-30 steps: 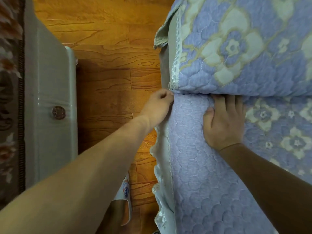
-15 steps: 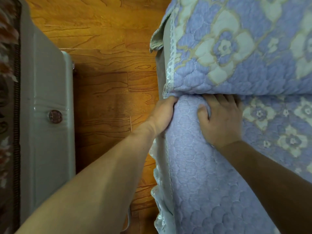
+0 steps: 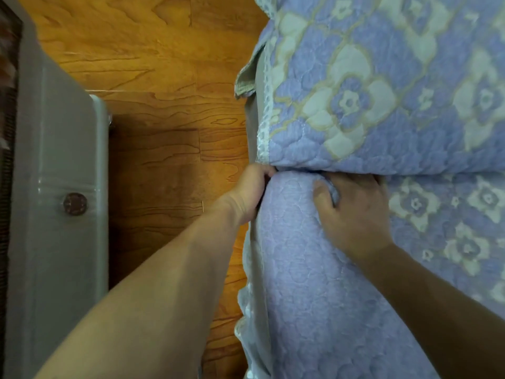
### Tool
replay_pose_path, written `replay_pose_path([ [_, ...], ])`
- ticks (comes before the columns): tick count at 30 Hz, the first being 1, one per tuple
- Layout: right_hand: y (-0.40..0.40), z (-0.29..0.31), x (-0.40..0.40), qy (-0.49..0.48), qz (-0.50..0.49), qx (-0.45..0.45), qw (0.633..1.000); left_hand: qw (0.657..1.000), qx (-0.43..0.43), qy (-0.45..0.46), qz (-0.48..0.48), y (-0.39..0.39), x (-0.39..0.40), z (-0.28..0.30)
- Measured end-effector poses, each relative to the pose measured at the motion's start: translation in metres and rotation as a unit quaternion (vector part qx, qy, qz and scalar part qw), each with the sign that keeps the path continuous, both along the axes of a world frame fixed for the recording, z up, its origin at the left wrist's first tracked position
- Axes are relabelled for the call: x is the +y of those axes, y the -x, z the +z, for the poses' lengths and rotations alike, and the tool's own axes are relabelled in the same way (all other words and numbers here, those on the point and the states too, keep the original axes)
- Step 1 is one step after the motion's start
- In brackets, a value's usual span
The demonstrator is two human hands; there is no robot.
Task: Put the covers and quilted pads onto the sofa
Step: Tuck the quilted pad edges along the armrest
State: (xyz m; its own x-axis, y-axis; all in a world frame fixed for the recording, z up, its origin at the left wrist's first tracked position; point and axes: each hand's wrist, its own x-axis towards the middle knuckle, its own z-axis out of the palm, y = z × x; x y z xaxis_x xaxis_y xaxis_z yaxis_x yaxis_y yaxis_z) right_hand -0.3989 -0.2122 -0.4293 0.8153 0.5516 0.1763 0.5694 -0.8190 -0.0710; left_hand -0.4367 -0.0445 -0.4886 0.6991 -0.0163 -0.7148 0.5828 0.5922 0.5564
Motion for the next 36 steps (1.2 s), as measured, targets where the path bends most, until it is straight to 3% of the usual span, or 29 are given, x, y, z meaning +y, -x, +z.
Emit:
replay_pose_path([
  [2, 0.000, -0.006, 0.004, 0.013, 0.004, -0.008, 1.000, 0.996, 0.009, 0.051, 0.070, 0.007, -0.002, -0.007],
  [6, -0.001, -0.016, 0.007, 0.017, 0.012, -0.027, 0.999, 0.991, 0.039, 0.077, 0.103, 0.011, -0.009, -0.021],
  [10, 0.000, -0.008, 0.006, -0.006, 0.039, -0.026, 0.999, 0.997, 0.035, 0.034, 0.063, 0.011, -0.006, -0.024],
  [14, 0.015, 0.009, 0.035, 0.027, 0.165, 0.113, 0.979, 0.999, -0.036, -0.012, -0.038, 0.006, -0.001, -0.014],
  [17, 0.018, 0.014, 0.057, 0.092, 0.065, 0.113, 0.987, 0.998, -0.029, -0.020, -0.043, 0.003, 0.003, -0.007],
  [20, 0.020, 0.012, 0.059, 0.127, 0.049, 0.110, 0.985, 1.000, 0.008, -0.009, -0.028, 0.007, 0.003, -0.008],
  [23, 0.025, 0.013, 0.058, 0.141, 0.039, 0.102, 0.984, 0.994, 0.034, 0.061, 0.080, 0.027, 0.003, -0.004],
  [25, 0.026, 0.011, 0.063, 0.163, 0.026, 0.102, 0.981, 0.990, 0.037, 0.010, 0.137, 0.045, 0.003, -0.008],
  [27, 0.026, 0.008, 0.065, 0.181, 0.022, 0.092, 0.979, 0.996, 0.003, -0.037, 0.085, 0.053, 0.001, -0.009],
  [29, 0.026, 0.004, 0.068, 0.178, 0.019, 0.075, 0.981, 0.996, -0.028, -0.081, -0.039, 0.044, 0.001, -0.008],
  [31, 0.027, 0.001, 0.069, 0.175, 0.011, 0.079, 0.981, 0.986, -0.009, -0.118, -0.116, 0.022, 0.003, -0.009],
  [36, 0.018, 0.008, 0.061, 0.193, 0.027, 0.112, 0.975, 0.981, -0.013, -0.114, -0.154, -0.008, 0.006, -0.013],
])
